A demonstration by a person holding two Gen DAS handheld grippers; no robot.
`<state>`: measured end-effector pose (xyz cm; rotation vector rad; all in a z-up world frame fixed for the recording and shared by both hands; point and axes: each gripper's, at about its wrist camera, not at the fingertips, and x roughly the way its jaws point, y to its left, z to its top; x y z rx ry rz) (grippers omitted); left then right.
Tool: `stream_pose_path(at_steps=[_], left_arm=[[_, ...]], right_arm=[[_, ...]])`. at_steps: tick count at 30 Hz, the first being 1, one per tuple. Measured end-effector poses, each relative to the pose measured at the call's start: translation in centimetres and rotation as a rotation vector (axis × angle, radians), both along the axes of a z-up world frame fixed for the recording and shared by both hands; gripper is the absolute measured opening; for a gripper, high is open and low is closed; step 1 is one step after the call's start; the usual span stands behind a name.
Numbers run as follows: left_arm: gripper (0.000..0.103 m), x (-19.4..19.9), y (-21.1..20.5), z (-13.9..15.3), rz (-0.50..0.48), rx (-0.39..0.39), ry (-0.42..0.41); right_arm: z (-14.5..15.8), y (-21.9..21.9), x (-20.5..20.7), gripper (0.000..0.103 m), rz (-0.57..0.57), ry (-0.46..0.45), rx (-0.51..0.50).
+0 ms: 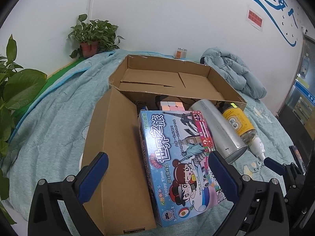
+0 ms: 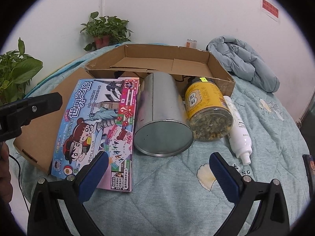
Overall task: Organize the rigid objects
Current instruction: 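Approach the cardboard insert inside the box with both tools, then grasp the cardboard insert wall with the right tool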
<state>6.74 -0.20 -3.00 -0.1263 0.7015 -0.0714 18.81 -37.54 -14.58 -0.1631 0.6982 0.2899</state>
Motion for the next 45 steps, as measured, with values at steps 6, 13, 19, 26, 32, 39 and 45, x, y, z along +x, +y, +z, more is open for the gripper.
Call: stream_pose_path(at_steps=[6,13,19,26,32,39,45], left_arm=[[0.102,-0.7,1.4,-0.2,0.033,-0.027,-0.01],[0.102,-1.5,3.8,-0.5,0.056,-0.054,-0.015],[0.102,-1.6,5.1,-0.7,0.045,-0.082,-0.001],[0.102,-1.7,7.8,-1.6,0.057,-0.138,0.039],[0.102,-1.3,10.1,-3.3,0.063,-0.209,0.088],[0.089,-0.1,11.8,-6.2,0.055,-0.278,0.164],[0.086,0.1,13.3,-7.4,0.018,-0.372,0.169]], right_arm=[[0.3,0.8,-0.1,0.102,0.016,-0.016,-0.032],[0.3,2.1,-0.8,0.102,0.031,-0.019,-0.053],[0.7,3.1,-1.2,0.102,0.043,-0.028,-0.065],[1.0,5.0,-1.5,0.102,0.098,-0.031,-0.078],[1.5,6.7,-2.4,0.102,0.17,-0.048,-0.074],[1.4,9.4,-2.7,0.102,0.26,-0.023,-0.074],[1.1,11.3,-3.1,0.102,0.323,0.011,-0.071]])
